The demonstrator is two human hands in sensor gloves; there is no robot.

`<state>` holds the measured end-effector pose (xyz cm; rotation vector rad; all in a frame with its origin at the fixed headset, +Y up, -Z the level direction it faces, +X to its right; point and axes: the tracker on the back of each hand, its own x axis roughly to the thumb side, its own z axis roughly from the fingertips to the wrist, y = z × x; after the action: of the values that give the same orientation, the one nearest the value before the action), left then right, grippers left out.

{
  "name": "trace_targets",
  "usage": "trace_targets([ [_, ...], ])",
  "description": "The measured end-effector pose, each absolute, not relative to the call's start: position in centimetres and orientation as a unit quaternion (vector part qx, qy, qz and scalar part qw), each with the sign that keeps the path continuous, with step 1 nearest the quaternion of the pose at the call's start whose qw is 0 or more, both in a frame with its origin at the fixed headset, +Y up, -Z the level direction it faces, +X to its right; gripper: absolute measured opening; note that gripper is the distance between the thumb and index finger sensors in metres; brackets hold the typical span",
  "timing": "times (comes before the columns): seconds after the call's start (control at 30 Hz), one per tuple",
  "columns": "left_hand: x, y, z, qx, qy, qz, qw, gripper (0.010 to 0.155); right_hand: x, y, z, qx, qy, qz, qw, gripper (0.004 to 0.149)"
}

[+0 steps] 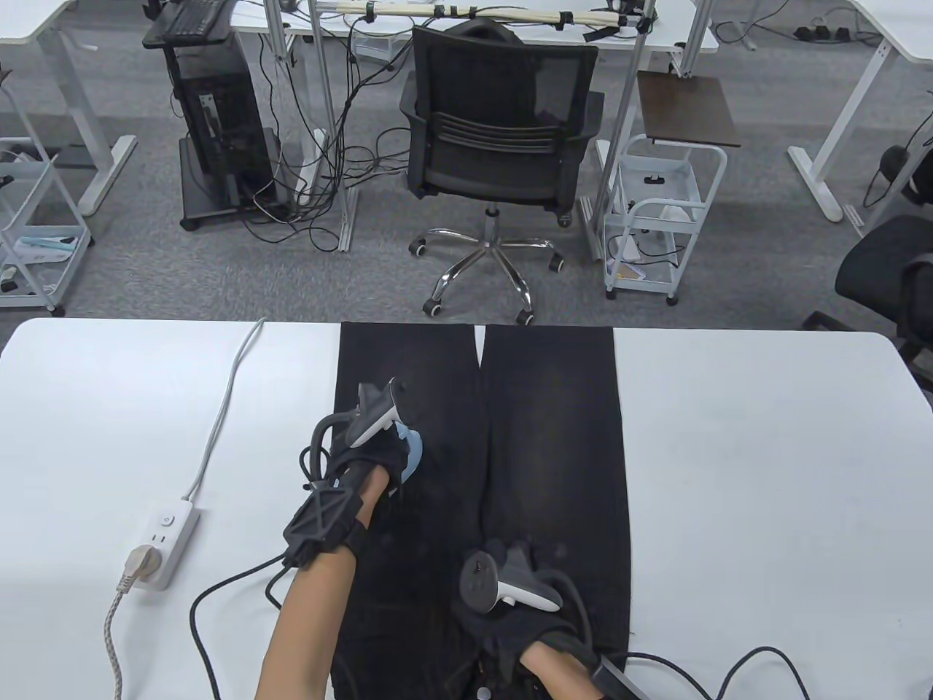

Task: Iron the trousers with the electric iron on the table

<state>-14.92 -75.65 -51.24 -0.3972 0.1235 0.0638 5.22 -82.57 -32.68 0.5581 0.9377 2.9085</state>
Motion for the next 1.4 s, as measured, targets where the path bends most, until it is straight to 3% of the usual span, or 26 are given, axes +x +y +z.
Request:
trace_targets([
  [0.27, -13.4, -75.6, -46.0, -0.230, 0.014, 0.046, 0.972, 0.042, 5.3, -82.5, -32.8, 0.179, 0.304, 0.935, 0.021, 0.077],
  [0.63, -12.1, -75.6, -35.1, -0.203, -0.095, 0.009, 0.974, 0.043, 5.7, -82.5, -32.9, 0.178, 0.294, 0.939, 0.028, 0.076],
  [0.87, -12.2, -75.5, -34.6, -0.202, -0.089, 0.009, 0.975, 0.043, 6.3, -82.0, -32.9, 0.182, 0.269, 0.945, 0.039, 0.077],
  [1.1, -10.4, -72.6, -34.1, -0.183, -0.121, 0.025, 0.975, 0.044, 11.9, -78.3, -33.3, 0.138, 0.242, 0.957, 0.078, 0.074],
  [1.23, -6.3, -69.7, -34.4, -0.155, -0.160, 0.000, 0.975, 0.044, 16.7, -77.1, -33.1, 0.098, 0.231, 0.966, 0.061, 0.072],
  [1.4, 0.6, -69.5, -34.5, -0.173, -0.218, -0.007, 0.961, 0.044, 21.9, -77.6, -32.2, 0.050, 0.239, 0.967, 0.073, 0.071],
])
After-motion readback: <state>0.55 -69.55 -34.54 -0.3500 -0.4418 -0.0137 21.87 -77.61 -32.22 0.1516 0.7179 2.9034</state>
